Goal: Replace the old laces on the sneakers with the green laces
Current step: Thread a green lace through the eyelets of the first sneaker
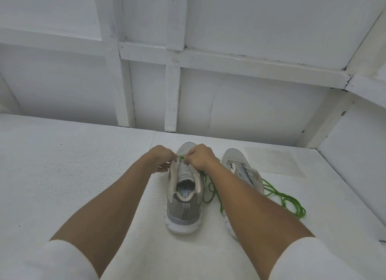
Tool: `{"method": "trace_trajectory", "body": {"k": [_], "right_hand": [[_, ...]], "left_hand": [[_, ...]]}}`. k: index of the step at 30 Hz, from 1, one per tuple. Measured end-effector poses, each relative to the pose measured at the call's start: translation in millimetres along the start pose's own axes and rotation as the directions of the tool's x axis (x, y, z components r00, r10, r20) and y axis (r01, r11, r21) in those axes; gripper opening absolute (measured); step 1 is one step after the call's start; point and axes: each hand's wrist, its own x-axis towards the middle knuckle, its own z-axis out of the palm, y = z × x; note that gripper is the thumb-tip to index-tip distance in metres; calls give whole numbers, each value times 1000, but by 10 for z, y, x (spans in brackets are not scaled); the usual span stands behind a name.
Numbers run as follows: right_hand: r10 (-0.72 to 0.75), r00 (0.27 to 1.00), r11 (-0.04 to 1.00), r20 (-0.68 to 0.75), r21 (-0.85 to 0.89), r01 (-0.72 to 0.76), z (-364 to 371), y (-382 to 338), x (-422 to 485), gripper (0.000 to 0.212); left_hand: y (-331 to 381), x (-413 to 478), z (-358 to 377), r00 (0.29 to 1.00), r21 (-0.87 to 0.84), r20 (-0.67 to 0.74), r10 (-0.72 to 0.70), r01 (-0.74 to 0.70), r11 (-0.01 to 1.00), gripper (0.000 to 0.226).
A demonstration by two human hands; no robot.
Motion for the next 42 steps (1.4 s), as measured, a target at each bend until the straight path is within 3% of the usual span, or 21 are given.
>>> {"method": "trace_trajectory", "body": {"k": [7,12,15,17,19,21,22,23,24,26,28,29,30,32,34,36,39,40,42], "right_hand": [[17,998,997,-62,-74,-21,100,-91,9,16],[-17,1000,986,-19,-165,13,17,-162,-68,20],[-78,989,977,-124,-208,51,-114,-199,-265,21],[-95,984,987,-153,-143,74,-165,-152,-485,20],[-72,988,996,-136,-69,63,-162,-50,-725,23],[-23,989,1000,-147,6,24,-121,60,-906,24],[-1,988,999,-155,32,6,-95,108,-969,24],[14,986,999,-164,47,-6,-61,147,-1006,24],[21,985,998,-174,56,-12,-35,176,-1033,26],[26,981,996,-194,83,-10,6,205,-1055,30],[24,977,994,-211,108,-1,24,212,-1063,31],[22,976,994,-217,108,1,29,208,-1070,32],[22,975,994,-221,108,1,32,205,-1075,32],[20,973,992,-231,124,9,42,205,-1091,31],[25,973,986,-230,164,14,46,207,-1110,30],[27,975,982,-222,190,16,47,211,-1125,27],[21,972,978,-233,208,28,50,228,-1137,22],[20,972,976,-233,215,31,51,230,-1143,21],[21,974,975,-225,221,30,57,222,-1146,20]], "left_hand": [[-116,-18,71,998,-137,-45,45,-51,989,14],[-189,-44,97,989,-193,-43,139,-145,970,10],[-202,-18,52,974,-301,-133,182,-215,929,8],[-161,10,-168,958,-540,-233,165,-269,797,11],[-51,15,-601,932,-754,-350,89,-337,564,19],[88,-8,-1112,896,-855,-443,4,-424,298,25],[150,-40,-1296,876,-855,-481,-11,-467,225,24],[209,-78,-1385,858,-832,-514,4,-500,240,23],[237,-86,-1368,840,-780,-540,47,-521,348,21],[189,-73,-1073,827,-537,-520,215,-512,670,19],[20,-68,-597,884,-152,-266,385,-433,889,23],[-93,-71,-367,906,87,-111,409,-401,912,22],[-201,-68,-170,908,327,-3,418,-394,859,17],[-303,-38,-7,885,590,44,463,-397,703,18],[-240,-23,-145,871,630,-15,492,-374,681,21],[-85,25,-490,854,612,-174,490,-297,733,23],[118,73,-1138,741,530,-462,487,-209,822,26],[138,72,-1260,718,513,-502,483,-203,834,25],[135,47,-1236,748,518,-459,479,-212,828,38]]}}
